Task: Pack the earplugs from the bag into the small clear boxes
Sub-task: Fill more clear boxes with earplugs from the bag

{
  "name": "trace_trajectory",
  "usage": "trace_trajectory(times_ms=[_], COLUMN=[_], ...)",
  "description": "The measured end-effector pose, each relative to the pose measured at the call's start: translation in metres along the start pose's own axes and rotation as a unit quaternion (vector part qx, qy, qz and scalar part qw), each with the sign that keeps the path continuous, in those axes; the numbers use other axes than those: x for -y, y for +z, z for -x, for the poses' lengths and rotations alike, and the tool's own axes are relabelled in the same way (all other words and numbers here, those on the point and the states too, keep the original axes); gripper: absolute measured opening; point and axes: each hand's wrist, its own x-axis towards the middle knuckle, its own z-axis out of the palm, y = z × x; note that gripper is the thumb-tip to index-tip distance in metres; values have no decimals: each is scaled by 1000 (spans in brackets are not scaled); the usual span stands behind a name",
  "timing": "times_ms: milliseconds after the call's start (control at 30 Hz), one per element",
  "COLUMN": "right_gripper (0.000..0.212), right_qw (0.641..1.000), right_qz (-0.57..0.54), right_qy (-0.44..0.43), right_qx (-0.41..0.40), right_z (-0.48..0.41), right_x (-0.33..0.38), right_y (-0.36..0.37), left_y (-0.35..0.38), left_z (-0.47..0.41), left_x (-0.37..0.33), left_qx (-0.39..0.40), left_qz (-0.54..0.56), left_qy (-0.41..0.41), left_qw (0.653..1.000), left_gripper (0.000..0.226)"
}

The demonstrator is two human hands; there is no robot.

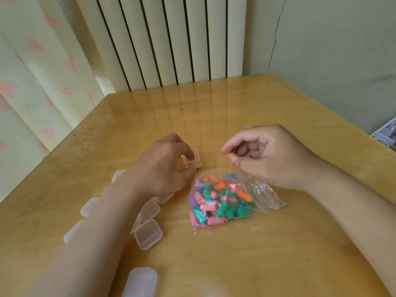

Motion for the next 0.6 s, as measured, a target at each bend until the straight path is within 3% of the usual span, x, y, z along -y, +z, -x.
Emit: trace_trajectory(times_ms=[133,400,600], right_gripper=[27,18,20], right_qw=[1000,998,997], right_qz=[23,-3,-8], right_qy=[9,4,-23], right_qx=[3,-59,-76], right_z=[0,-2,-1], right_x=[-3,0,-1], right_y=[1,-5,-5], left_y=[4,6,11], left_z=[0,2,3], left_x=[0,-13,-22], left_qx=[-9,-123,-134], left_qz=[4,12,37], left_qy=[22,154,200], left_qw=[1000,980,970], left_gripper=[13,7,8])
